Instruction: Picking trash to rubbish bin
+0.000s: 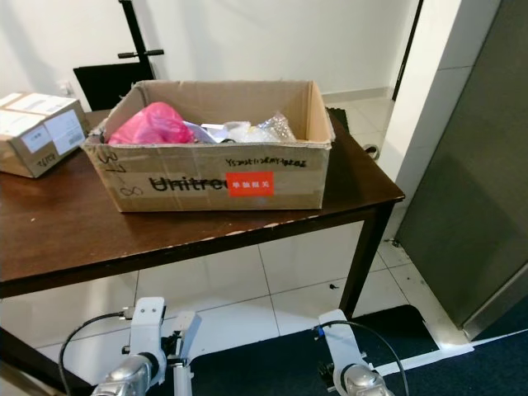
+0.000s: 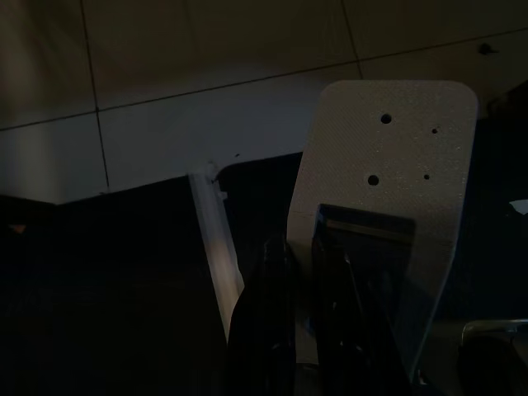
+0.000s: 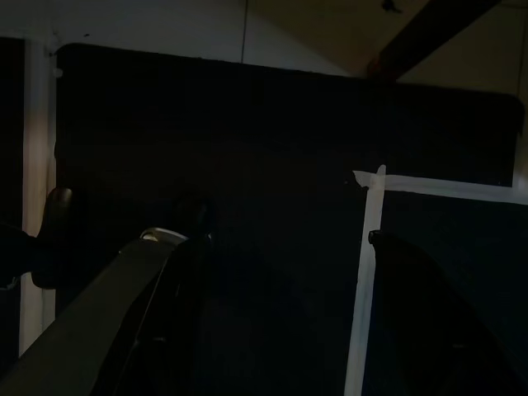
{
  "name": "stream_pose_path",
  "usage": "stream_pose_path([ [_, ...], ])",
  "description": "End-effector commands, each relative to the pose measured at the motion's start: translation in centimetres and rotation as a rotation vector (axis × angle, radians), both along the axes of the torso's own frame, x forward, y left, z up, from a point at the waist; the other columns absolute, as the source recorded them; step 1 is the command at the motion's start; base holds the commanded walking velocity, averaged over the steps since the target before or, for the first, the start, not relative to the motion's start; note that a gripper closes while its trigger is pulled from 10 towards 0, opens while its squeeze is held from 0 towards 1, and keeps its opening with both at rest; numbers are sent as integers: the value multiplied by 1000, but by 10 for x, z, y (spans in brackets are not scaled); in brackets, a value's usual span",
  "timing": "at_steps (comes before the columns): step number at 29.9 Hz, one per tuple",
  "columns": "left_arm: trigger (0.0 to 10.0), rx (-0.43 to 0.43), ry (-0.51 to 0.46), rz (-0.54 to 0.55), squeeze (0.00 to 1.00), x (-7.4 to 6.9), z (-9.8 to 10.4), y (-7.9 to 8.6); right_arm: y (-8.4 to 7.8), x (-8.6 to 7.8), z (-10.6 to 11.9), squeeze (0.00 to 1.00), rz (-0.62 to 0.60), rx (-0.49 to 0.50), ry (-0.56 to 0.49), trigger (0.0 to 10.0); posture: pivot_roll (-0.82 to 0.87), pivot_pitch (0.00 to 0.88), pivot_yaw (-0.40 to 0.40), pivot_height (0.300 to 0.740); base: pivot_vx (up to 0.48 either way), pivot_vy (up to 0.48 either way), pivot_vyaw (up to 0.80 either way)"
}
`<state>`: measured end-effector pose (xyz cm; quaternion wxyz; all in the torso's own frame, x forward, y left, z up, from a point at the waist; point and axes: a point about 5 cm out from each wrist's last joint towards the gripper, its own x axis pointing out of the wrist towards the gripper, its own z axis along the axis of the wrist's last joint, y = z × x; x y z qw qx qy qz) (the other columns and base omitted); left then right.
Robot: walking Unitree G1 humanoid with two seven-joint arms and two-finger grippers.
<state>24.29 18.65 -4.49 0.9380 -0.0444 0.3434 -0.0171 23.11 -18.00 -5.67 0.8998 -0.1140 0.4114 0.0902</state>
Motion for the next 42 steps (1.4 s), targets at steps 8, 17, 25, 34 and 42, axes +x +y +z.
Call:
stream_pose_path([
  [8, 10000, 33, 5, 28, 0, 0, 0, 5, -2, 0, 0, 0, -11, -1, 5, 10000, -109, 76, 17, 740, 0, -357, 0],
  [17, 10000, 19, -5, 53, 0, 0, 1, 8, -2, 1, 0, 0, -4, -1, 2, 10000, -104, 77, 14, 740, 0, 0, 0],
  [25, 10000, -3, -5, 48, 0, -1, 0, 7, 1, 2, 1, 0, 1, 4, -1, 10000, -101, 73, 16, 740, 0, 0, 0],
  [34, 10000, -2, -7, 44, 0, -1, 1, 9, 2, 2, 1, 0, 2, 6, -3, 10000, -99, 72, 16, 740, 0, 453, 0],
  [42, 10000, 70, -62, -94, 0, 6, 9, 8, 2, 2, 1, 0, 2, 5, -3, 10000, -97, 78, 17, 740, 0, 0, 0],
])
